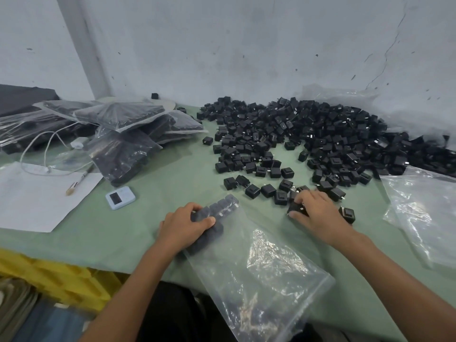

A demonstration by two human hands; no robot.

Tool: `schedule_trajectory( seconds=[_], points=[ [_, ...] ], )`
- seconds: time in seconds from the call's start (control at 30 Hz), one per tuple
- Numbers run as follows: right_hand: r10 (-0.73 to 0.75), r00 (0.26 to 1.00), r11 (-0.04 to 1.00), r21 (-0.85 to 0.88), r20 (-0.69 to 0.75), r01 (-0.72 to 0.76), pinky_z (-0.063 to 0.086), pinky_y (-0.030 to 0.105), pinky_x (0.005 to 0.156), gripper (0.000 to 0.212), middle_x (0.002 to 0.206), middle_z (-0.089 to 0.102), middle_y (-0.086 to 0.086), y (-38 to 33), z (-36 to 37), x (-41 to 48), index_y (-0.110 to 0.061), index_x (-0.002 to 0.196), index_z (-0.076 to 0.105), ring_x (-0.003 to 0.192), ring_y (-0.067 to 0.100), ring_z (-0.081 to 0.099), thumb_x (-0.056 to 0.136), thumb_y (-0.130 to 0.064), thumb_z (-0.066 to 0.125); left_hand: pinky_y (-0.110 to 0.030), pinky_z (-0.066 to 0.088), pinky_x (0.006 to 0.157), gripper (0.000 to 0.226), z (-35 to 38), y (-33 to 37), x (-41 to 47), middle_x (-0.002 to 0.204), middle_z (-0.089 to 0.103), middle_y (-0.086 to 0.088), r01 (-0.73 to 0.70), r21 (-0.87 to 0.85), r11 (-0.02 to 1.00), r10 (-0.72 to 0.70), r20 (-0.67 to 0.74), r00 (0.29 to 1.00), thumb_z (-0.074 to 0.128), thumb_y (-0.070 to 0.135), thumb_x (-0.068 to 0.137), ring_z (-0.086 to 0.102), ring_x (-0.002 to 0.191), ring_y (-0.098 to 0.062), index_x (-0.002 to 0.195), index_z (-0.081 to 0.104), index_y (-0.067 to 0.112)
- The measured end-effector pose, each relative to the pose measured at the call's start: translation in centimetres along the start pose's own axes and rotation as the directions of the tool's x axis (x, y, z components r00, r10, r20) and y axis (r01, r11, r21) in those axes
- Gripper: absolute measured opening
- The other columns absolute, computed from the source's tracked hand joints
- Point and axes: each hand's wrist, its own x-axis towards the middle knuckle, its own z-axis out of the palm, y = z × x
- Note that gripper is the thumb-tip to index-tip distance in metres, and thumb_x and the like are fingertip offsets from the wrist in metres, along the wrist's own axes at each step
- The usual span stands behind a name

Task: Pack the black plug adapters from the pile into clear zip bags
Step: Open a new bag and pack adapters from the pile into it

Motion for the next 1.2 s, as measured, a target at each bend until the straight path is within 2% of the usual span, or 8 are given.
schedule_trajectory(
  seconds=[0.13, 0.27, 0.43, 0.57, 0.7, 0.8, 0.93, 1.2],
  points=[
    [0.161, 0.987, 0.886, 0.444, -0.026, -0.133, 0.048, 0.036, 0.079, 0.015, 0.099, 0.059, -0.003, 0.5, -2.6, -3.4, -0.03, 0.103, 0.051, 0.087, 0.02, 0.059, 0.095, -0.026, 0.064, -0.041, 0.04, 0.103, 0.037, -0.2, 0.0, 0.0, 0.121, 0.062, 0.009, -0.012, 0.011, 1.0, 0.012, 0.015, 1.0, 0.063, 0.068, 0.081, 0.054, 0.117, -0.023, 0.108, 0.053, 0.046],
    [0.37, 0.928, 0.528, 0.829, -0.031, -0.183, 0.058, 0.035, 0.075, 0.019, 0.095, 0.067, 0.001, 1.8, -6.0, -13.0, -0.028, 0.107, 0.071, 0.076, 0.017, 0.068, 0.097, -0.021, 0.056, -0.043, 0.041, 0.103, 0.036, -0.1, 0.0, 0.1, 0.121, 0.063, 0.008, -0.019, 0.002, 1.0, 0.019, 0.015, 1.0, 0.063, 0.068, 0.081, 0.054, 0.117, -0.024, 0.107, 0.053, 0.045],
    [0.178, 0.934, 0.491, 0.795, 0.308, -0.356, 0.054, 0.023, 0.077, 0.034, 0.084, 0.075, 0.014, -1.2, -5.6, -23.8, -0.011, 0.084, 0.081, 0.076, 0.016, 0.071, 0.093, 0.003, 0.051, -0.041, 0.041, 0.103, 0.036, -0.1, 0.1, 0.0, 0.121, 0.062, 0.009, -0.005, -0.006, 1.0, 0.005, 0.011, 1.0, 0.063, 0.067, 0.081, 0.053, 0.118, -0.023, 0.108, 0.054, 0.045],
    [0.127, 0.907, 0.442, 0.795, 0.403, -0.415, 0.051, 0.016, 0.074, 0.021, 0.088, 0.076, 0.006, -7.3, -3.8, -21.6, -0.016, 0.088, 0.079, 0.079, 0.014, 0.069, 0.083, -0.029, 0.063, -0.043, 0.042, 0.104, 0.038, -0.2, 0.3, 0.0, 0.121, 0.062, 0.008, -0.003, -0.017, 1.0, 0.004, 0.031, 1.0, 0.063, 0.067, 0.081, 0.053, 0.118, -0.024, 0.11, 0.055, 0.043],
    [0.183, 0.83, -0.224, 0.845, 0.526, -0.486, 0.062, 0.033, 0.066, 0.034, 0.102, 0.074, 0.021, -10.1, -0.2, -17.8, -0.001, 0.108, 0.074, 0.084, 0.032, 0.073, 0.075, -0.004, 0.066, -0.041, 0.041, 0.104, 0.033, -0.4, 0.5, -0.2, 0.122, 0.062, 0.008, -0.007, -0.001, 1.0, 0.007, 0.032, 0.999, 0.063, 0.067, 0.082, 0.053, 0.119, -0.023, 0.104, 0.051, 0.045],
    [0.077, 0.847, -0.482, 0.763, 0.526, -0.43, 0.061, 0.036, 0.081, 0.037, 0.121, 0.066, 0.027, -11.4, 1.7, -15.3, 0.008, 0.121, 0.064, 0.109, 0.04, 0.067, 0.085, 0.008, 0.063, -0.042, 0.041, 0.105, 0.034, -0.4, 0.5, -0.3, 0.123, 0.062, 0.008, -0.005, -0.002, 1.0, 0.005, 0.031, 0.999, 0.063, 0.067, 0.082, 0.053, 0.12, -0.023, 0.104, 0.05, 0.045],
    [0.042, 0.846, -0.57, 0.708, 0.531, -0.416, 0.059, 0.027, 0.078, 0.015, 0.107, 0.069, 0.02, -14.1, 3.6, -10.6, 0.005, 0.101, 0.069, 0.093, 0.021, 0.073, 0.088, 0.006, 0.061, -0.044, 0.041, 0.105, 0.034, -0.4, 0.5, -0.3, 0.122, 0.062, 0.007, -0.003, -0.023, 1.0, 0.004, 0.032, 0.999, 0.064, 0.066, 0.081, 0.053, 0.118, -0.024, 0.105, 0.053, 0.045],
    [0.246, 0.879, -0.569, 0.795, 0.409, -0.211, 0.06, 0.026, 0.077, 0.037, 0.117, 0.069, 0.012, -16.4, 6.3, -3.9, 0.002, 0.127, 0.057, 0.098, 0.025, 0.073, 0.091, 0.005, 0.062, -0.045, 0.045, 0.102, 0.041, -0.5, 0.6, -0.4, 0.118, 0.063, 0.004, -0.003, -0.029, 1.0, 0.004, 0.036, 0.999, 0.064, 0.066, 0.082, 0.058, 0.111, -0.025, 0.113, 0.056, 0.04]
  ],
)
